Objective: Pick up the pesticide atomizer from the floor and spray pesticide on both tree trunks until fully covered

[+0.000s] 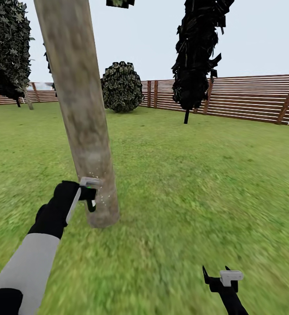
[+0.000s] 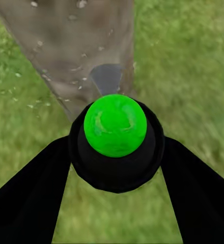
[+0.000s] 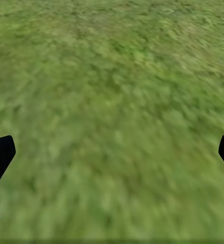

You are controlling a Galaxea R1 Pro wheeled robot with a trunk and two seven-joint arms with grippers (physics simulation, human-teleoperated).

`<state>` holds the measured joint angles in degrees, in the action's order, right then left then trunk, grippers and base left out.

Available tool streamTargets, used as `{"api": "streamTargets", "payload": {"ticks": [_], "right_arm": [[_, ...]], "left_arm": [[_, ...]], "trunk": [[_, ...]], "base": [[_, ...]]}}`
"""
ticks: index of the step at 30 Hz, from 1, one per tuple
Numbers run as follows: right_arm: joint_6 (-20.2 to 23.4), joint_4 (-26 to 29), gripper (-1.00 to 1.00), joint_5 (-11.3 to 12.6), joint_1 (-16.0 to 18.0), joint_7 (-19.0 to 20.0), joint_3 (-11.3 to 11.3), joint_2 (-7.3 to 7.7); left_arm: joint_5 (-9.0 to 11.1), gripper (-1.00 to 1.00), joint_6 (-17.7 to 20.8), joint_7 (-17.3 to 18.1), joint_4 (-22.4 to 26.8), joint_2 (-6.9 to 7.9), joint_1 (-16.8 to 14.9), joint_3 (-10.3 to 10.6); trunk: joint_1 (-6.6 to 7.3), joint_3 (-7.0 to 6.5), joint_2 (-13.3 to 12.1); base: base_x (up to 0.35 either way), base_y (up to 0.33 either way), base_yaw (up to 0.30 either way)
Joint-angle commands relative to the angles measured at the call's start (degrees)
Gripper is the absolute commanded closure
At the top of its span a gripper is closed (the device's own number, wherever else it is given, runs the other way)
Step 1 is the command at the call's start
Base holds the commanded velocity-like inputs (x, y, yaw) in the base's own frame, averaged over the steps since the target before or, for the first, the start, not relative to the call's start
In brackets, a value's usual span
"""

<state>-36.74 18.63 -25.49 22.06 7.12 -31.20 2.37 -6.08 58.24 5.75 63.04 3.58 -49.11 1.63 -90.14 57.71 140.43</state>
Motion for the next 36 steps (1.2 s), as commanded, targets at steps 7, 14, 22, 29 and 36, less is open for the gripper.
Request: {"api": "streamTargets", "payload": {"ticks": [7,14,22,29,36], "right_arm": [[0.0,0.0,-1.0,0.0,0.0,0.0,0.0,0.0],[0.0,0.0,-1.0,0.0,0.0,0.0,0.0,0.0],[0.0,0.0,-1.0,0.0,0.0,0.0,0.0,0.0],[0.0,0.0,-1.0,0.0,0.0,0.0,0.0,0.0],[0.0,0.0,-1.0,0.0,0.0,0.0,0.0,0.0]], "left_arm": [[0.9,1.0,0.4,0.7,0.1,5.73,0.1,-0.3],[0.5,1.0,0.5,0.9,5.0,0.55,-0.3,0.2],[0.9,1.0,0.6,1.0,6.4,6.97,-0.9,-2.9],[0.7,1.0,0.8,1.0,9.6,2.37,-1.2,-2.7],[0.7,1.0,0.2,1.1,4.1,5.7,0.4,-3.0]], "trunk": [[0.0,0.0,0.0],[0.0,0.0,0.0],[0.0,0.0,0.0],[0.0,0.0,0.0],[0.0,0.0,0.0]], "base": [[0.0,0.0,0.0],[0.0,0.0,0.0],[0.0,0.0,0.0],[0.0,0.0,0.0],[0.0,0.0,0.0]]}}
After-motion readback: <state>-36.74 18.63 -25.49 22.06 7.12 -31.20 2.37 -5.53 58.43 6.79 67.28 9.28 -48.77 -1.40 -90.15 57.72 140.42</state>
